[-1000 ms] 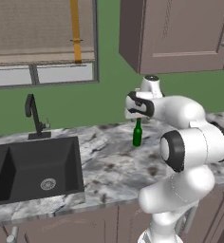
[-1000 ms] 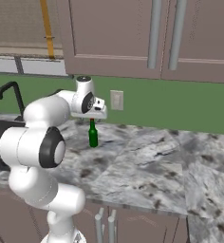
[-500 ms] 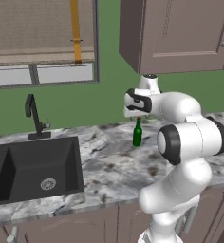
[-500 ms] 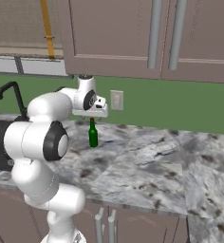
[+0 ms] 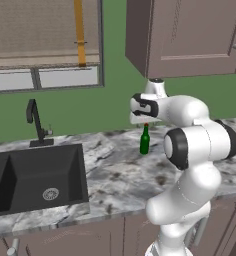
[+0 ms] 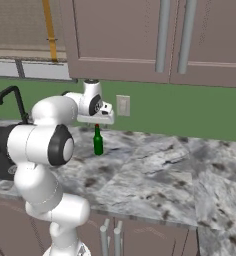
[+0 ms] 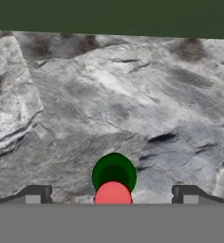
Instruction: Move the drinks to the dining counter.
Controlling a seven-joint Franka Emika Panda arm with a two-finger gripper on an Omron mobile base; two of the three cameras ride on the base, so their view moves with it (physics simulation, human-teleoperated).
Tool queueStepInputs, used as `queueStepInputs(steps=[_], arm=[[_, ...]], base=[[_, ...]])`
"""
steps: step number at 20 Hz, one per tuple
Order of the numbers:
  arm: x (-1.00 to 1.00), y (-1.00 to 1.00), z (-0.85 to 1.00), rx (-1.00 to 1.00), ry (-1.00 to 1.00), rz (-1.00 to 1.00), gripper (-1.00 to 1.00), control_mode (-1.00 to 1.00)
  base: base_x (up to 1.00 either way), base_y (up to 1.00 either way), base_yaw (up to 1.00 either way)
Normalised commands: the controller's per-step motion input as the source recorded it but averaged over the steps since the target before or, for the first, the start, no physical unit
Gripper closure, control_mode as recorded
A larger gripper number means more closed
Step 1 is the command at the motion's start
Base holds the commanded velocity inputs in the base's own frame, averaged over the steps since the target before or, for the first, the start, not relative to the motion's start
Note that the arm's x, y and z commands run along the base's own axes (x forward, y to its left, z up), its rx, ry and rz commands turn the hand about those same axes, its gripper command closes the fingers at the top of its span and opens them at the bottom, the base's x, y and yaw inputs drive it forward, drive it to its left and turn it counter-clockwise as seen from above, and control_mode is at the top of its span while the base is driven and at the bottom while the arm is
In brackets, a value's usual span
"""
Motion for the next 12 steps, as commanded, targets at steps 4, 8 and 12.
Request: queueStepInputs(steps=[4, 8, 12], arm=[[0.01, 0.00, -0.12, 0.00, 0.03, 0.00, -1.00, -1.00], [0.01, 0.00, -0.14, 0.00, 0.03, 0.01, -1.00, -1.00], [0.00, 0.00, -0.12, 0.00, 0.02, 0.00, -1.00, -1.00]], base=[[0.00, 0.00, 0.00], [0.00, 0.00, 0.00], [0.00, 0.00, 0.00]])
